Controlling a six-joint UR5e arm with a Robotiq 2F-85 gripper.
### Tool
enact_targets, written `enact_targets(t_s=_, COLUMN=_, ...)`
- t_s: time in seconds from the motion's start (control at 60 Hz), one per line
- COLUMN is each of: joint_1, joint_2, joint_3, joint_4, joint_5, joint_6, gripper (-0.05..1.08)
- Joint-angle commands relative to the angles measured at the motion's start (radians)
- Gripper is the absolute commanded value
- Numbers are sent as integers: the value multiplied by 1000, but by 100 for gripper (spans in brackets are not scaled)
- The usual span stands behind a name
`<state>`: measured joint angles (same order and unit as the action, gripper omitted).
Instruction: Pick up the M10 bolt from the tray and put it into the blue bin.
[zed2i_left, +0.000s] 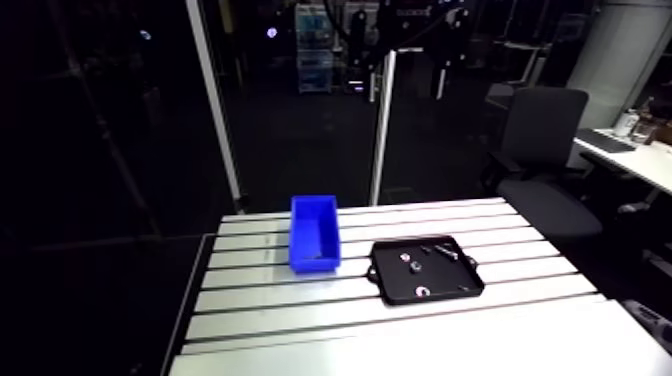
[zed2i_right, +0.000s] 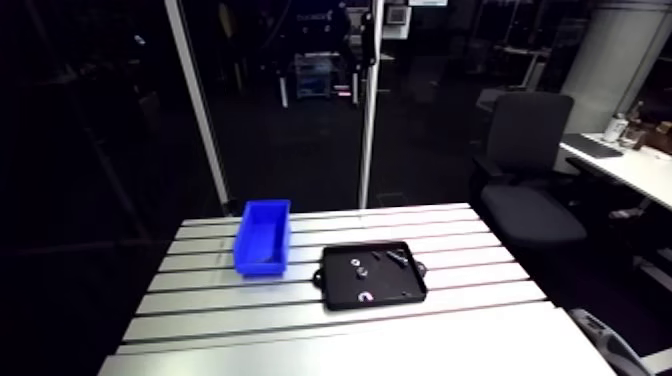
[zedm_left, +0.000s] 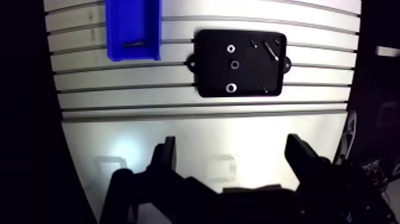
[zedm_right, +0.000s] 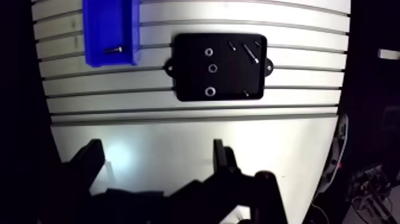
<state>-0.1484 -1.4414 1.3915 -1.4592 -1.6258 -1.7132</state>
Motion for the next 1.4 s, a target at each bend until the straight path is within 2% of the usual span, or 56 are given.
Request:
enact_targets(t_s=0.017, joint_1=-59, joint_2=15, joint_3=5, joint_4=-14, joint_5=-10, joint_6=-63, gripper=1)
enact_targets(t_s=0.15, joint_1=-82, joint_2=17, joint_3=18, joint_4=-72, joint_5=-10, joint_6=-83, gripper=1)
enact_targets(t_s=0.383, joint_1=-124, joint_2=42, joint_3=35, joint_4=-86, joint_5=-4, joint_6=-137, gripper=1)
enact_targets(t_s=0.617, joint_1=-130, joint_2=71, joint_3=58, joint_4=-142, joint_5=-2, joint_6=-149, gripper=1)
enact_targets(t_s=1.05, joint_1=-176, joint_2=134, joint_3=97, joint_4=-234, joint_5=-2, joint_6=-386, gripper=1)
enact_targets(t_s=1.4, joint_1=-221, joint_2=154, joint_3=189, joint_4=-336, joint_5=-1, joint_6=-642, gripper=1)
